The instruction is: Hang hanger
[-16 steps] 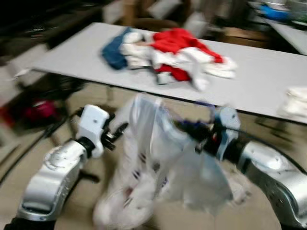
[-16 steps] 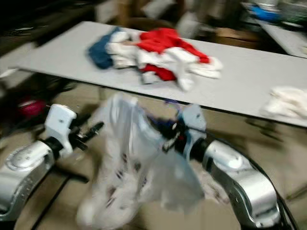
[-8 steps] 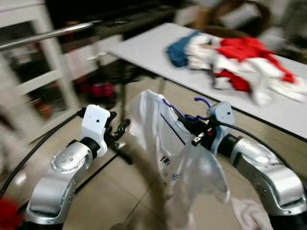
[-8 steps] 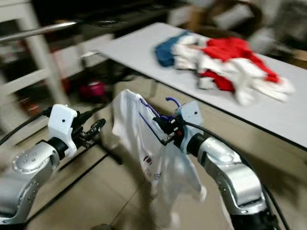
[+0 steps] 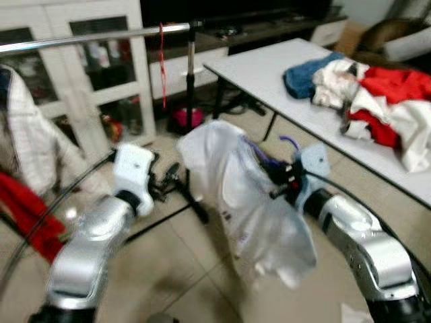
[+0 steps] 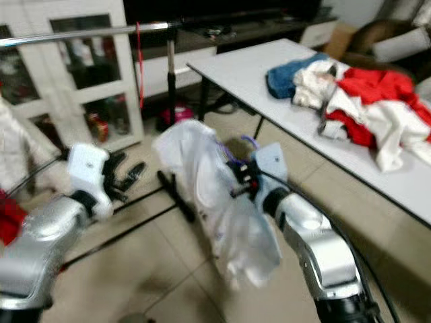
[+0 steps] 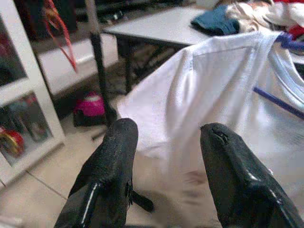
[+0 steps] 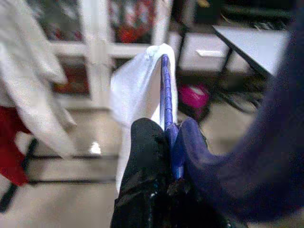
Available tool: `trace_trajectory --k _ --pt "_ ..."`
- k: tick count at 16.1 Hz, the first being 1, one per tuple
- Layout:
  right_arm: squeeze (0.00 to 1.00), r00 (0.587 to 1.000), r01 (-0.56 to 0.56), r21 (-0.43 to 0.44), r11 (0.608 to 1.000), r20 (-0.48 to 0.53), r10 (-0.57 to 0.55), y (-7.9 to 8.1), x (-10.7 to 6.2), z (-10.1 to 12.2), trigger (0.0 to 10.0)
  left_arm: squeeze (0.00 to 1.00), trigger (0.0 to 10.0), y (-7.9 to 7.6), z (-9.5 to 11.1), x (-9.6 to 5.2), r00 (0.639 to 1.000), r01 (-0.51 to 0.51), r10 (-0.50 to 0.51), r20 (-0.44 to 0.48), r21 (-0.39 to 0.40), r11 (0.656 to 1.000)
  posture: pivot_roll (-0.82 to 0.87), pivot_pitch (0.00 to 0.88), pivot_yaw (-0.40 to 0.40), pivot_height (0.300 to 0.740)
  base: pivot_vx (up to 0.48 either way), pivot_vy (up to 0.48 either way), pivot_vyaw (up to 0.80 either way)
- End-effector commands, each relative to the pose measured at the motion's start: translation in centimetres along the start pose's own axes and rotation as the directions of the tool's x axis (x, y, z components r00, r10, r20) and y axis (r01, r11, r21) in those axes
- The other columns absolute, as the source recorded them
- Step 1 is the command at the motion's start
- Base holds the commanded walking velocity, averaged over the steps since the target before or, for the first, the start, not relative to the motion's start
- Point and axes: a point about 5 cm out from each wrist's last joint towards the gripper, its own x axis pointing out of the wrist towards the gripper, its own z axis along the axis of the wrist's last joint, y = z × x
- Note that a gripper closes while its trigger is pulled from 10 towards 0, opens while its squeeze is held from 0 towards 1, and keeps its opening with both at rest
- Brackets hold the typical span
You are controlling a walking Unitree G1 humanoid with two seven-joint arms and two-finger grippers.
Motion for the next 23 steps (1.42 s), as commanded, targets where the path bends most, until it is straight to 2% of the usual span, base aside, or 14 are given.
trace_trajectory --k 1,2,4,5,7,10,11,13,15,16,18,20,23 --pt "0.00 0.998 0.057 -0.032 0.998 0.039 -0.056 -0.7 -0.2 0.8 10.0 0.00 10.0 0.5 0.3 0.3 0.999 -0.034 0.034 0.008 0.009 0.999 -0.09 0.002 -0.061 0.740 0.000 0.000 0.00" --pt "0.00 0.996 0.086 -0.015 0.996 0.025 -0.086 -0.7 -0.2 0.1 10.0 0.00 10.0 0.5 0.5 0.6 0.998 -0.054 0.054 0.037 -0.004 0.999 -0.08 0.013 -0.055 0.740 0.000 0.000 0.00" --pt "0.00 0.991 0.128 0.063 0.990 0.030 -0.130 -0.9 -0.4 -0.5 10.0 0.00 10.0 0.5 0.4 0.7 0.998 -0.047 0.047 0.033 0.010 0.999 -0.08 0.007 -0.058 0.740 0.131 0.000 0.00" --pt "0.00 0.977 0.209 0.144 0.967 0.005 -0.212 -1.7 -0.6 -1.3 10.0 0.00 10.0 0.7 -0.1 0.7 0.999 -0.045 0.045 0.020 0.026 0.999 -0.09 0.000 -0.057 0.740 0.319 0.000 0.00" --pt "0.00 0.971 0.239 0.157 0.958 -0.012 -0.240 -2.2 -0.7 -1.7 10.0 0.00 10.0 0.9 0.0 1.1 0.999 -0.049 0.048 0.023 0.024 0.998 -0.08 0.000 -0.047 0.740 0.326 0.000 0.00" --pt "0.00 0.979 0.205 0.114 0.972 -0.007 -0.206 -2.3 -0.6 -1.7 10.0 0.00 10.0 0.8 0.0 1.2 0.999 -0.036 0.035 0.018 0.033 0.999 -0.07 0.000 -0.048 0.740 0.329 0.000 0.00" --pt "0.00 0.987 0.159 0.138 0.978 0.005 -0.162 -1.9 -0.3 -1.2 10.0 0.00 10.0 1.1 -0.3 1.1 0.999 -0.048 0.047 0.012 0.018 0.999 -0.08 0.000 -0.047 0.740 0.334 0.000 0.79" --pt "0.00 0.995 0.100 0.122 0.987 -0.003 -0.101 -1.3 -0.1 -1.1 10.0 0.00 10.0 1.0 -0.3 1.2 0.999 -0.040 0.040 0.016 0.016 0.999 -0.08 0.000 -0.045 0.740 0.341 0.000 0.79" --pt "0.00 0.999 -0.016 0.095 0.995 -0.039 0.019 0.1 0.1 -1.6 10.0 0.00 10.0 0.4 -0.1 1.2 1.000 -0.004 0.004 0.007 0.041 0.999 -0.07 0.001 -0.032 0.740 0.339 0.000 0.79" --pt "0.00 0.998 -0.041 0.097 0.994 -0.049 0.046 0.5 0.1 -1.8 10.0 0.00 10.0 0.4 -0.1 0.8 1.000 0.010 -0.010 0.001 0.055 0.998 -0.07 0.001 -0.038 0.740 0.341 0.000 0.79" --pt "0.00 0.997 -0.053 0.106 0.993 -0.045 0.058 1.0 0.3 -1.8 10.0 0.00 10.0 1.1 -0.1 0.2 1.000 -0.015 0.015 -0.002 0.065 0.998 -0.07 0.000 -0.045 0.740 0.343 0.000 0.79" --pt "0.00 0.996 -0.069 0.105 0.992 -0.046 0.074 1.2 0.5 -1.7 10.0 0.00 10.0 1.5 0.2 0.4 1.000 -0.031 0.030 0.009 0.061 0.998 -0.07 0.000 -0.046 0.740 0.341 0.000 0.79" --pt "0.00 0.994 -0.068 0.082 0.994 -0.075 0.074 1.0 0.4 -2.3 10.0 0.00 10.0 0.7 0.9 0.7 1.000 -0.003 0.001 0.026 0.066 0.998 -0.05 0.006 -0.049 0.740 0.345 0.000 0.79"
